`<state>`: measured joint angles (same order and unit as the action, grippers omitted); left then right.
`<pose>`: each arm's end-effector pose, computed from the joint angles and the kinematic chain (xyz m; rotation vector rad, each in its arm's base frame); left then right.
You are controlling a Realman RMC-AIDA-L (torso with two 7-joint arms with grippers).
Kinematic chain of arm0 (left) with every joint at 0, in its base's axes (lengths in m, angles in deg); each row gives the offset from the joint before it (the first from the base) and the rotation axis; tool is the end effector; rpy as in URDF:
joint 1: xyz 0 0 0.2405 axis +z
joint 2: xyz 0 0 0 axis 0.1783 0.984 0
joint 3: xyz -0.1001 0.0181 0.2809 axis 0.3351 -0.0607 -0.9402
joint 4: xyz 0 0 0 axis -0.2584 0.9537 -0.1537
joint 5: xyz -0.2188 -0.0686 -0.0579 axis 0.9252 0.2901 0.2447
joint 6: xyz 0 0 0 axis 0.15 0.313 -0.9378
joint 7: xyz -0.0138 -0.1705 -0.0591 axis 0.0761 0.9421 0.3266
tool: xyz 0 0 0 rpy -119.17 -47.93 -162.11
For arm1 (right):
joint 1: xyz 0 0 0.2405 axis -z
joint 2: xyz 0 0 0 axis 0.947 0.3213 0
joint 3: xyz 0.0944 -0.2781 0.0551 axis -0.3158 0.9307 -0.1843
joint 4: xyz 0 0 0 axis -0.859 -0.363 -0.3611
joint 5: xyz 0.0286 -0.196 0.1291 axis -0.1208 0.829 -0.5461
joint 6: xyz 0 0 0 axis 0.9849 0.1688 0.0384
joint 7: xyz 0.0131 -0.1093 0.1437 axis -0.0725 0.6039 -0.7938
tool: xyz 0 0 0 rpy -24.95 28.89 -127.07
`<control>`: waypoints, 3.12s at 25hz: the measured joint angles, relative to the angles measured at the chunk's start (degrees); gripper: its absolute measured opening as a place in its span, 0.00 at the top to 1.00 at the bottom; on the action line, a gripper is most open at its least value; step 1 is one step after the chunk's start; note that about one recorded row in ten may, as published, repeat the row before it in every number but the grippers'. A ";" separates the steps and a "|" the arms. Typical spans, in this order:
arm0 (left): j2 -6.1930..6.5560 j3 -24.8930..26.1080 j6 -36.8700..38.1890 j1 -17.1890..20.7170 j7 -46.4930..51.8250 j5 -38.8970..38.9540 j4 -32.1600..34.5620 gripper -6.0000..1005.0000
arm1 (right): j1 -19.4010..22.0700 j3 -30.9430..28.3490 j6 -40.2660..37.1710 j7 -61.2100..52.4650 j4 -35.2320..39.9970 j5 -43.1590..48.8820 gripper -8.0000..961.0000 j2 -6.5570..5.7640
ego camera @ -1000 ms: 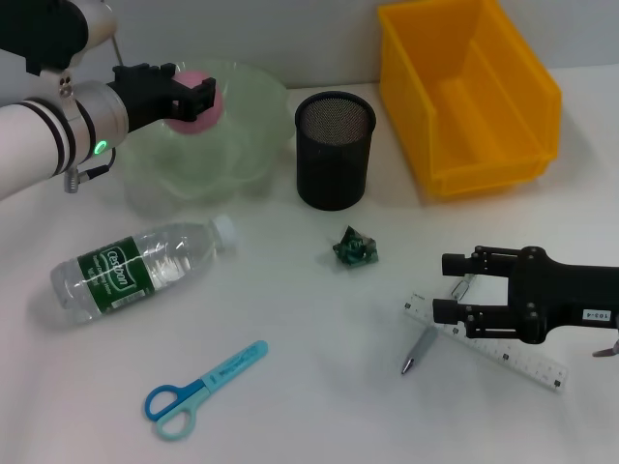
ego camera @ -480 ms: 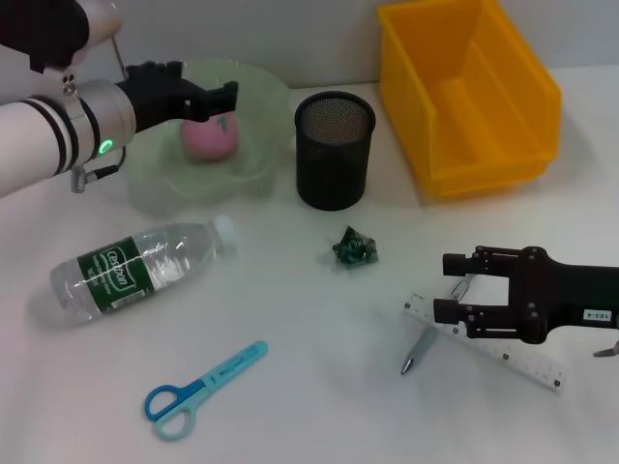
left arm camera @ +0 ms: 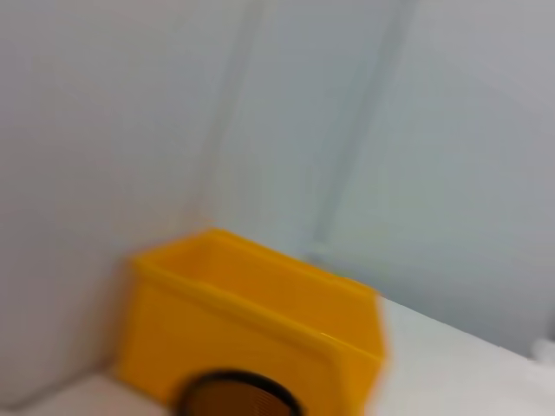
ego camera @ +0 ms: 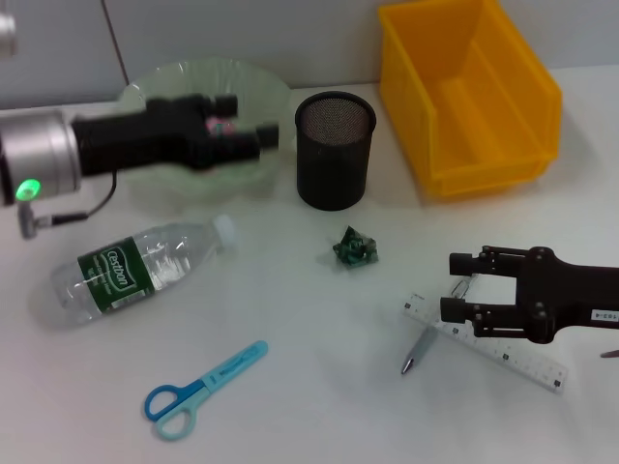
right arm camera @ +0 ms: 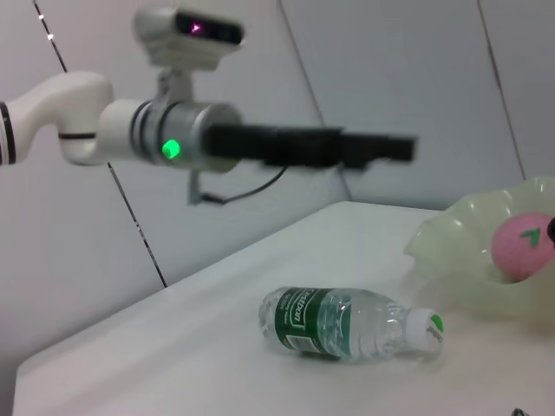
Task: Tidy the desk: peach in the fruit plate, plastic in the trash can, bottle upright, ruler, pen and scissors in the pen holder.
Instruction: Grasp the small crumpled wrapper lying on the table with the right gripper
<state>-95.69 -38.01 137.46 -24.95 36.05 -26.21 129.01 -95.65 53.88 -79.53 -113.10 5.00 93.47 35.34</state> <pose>-0.2129 0.4521 -0.0506 -2.6636 -0.6647 -0.7588 0.3442 0.3242 -0.0289 -2.7093 0.7110 0.8337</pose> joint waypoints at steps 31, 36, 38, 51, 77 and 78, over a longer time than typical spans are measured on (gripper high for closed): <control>-0.73 0.66 15.11 7.16 -13.40 -5.79 -1.64 0.17 | -25.02 23.16 6.64 -48.19 25.04 23.95 0.23 0.19; -0.43 0.74 15.11 7.18 -13.27 -5.79 -1.64 0.18 | -25.00 30.77 17.58 -46.46 21.51 25.19 0.23 2.67; -0.30 0.84 15.11 7.18 -13.25 -5.79 -1.63 0.18 | -24.74 33.15 23.01 -44.87 19.12 25.40 0.23 3.69; -0.23 0.85 15.18 7.21 -13.21 -5.79 -1.62 0.18 | -25.09 33.99 29.85 -40.08 11.59 23.70 0.23 4.47; 0.06 0.85 15.46 7.70 -13.54 -5.78 -1.62 0.20 | -24.73 38.17 36.73 -36.87 6.42 17.96 0.30 4.82; 0.09 0.85 15.49 7.71 -13.54 -5.78 -1.62 0.20 | -24.70 38.19 36.87 -36.95 6.33 17.95 0.33 4.82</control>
<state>-95.60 -37.16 152.95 -17.24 22.51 -31.99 127.38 -120.35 92.07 -42.66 -150.05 11.33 111.42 40.16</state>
